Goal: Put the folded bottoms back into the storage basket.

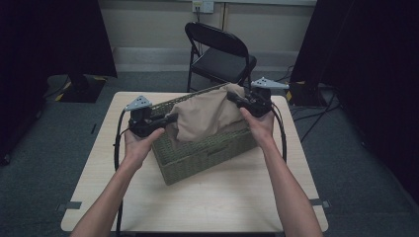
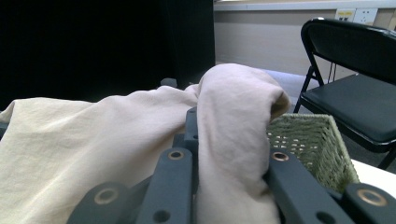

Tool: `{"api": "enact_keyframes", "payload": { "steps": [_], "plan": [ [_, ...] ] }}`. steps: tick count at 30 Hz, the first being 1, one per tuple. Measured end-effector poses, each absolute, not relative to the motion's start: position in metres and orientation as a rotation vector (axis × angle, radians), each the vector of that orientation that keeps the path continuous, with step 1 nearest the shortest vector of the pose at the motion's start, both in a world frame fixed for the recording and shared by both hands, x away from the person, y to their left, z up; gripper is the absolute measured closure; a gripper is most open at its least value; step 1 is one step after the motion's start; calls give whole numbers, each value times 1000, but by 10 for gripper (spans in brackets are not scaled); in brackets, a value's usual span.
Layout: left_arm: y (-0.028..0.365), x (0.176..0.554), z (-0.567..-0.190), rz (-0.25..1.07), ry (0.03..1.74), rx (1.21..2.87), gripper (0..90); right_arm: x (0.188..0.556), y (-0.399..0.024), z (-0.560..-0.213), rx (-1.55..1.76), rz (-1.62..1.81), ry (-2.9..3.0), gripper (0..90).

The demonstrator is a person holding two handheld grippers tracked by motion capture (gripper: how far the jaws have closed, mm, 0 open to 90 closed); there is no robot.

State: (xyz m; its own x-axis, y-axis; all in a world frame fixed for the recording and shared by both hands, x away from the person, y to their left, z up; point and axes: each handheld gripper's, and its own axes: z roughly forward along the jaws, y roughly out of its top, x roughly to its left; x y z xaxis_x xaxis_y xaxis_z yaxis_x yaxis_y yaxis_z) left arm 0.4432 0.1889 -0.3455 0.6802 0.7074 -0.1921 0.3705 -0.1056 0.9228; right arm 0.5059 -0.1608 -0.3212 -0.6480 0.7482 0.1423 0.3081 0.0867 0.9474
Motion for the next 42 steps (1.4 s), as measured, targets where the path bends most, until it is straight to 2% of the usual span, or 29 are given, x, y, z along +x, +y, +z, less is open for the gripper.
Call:
{"api": "enact_keyframes", "payload": {
  "steps": [36,38,39,40,42],
  "plan": [
    [192,470,-378,326,981,1770,800,536,-145,-354,1141,1460,2061,767],
    [193,471,-380,327,992,1777,785,538,-144,-356,1150,1443,2061,708],
    [194,472,-380,335,1023,1764,735,539,-144,-358,1165,1426,2050,624],
    [197,473,-381,342,1044,1754,645,540,-144,-359,1183,1413,2043,554],
    [201,474,-381,373,1076,1731,551,542,-145,-361,1214,1400,2034,470]
  ]
}}
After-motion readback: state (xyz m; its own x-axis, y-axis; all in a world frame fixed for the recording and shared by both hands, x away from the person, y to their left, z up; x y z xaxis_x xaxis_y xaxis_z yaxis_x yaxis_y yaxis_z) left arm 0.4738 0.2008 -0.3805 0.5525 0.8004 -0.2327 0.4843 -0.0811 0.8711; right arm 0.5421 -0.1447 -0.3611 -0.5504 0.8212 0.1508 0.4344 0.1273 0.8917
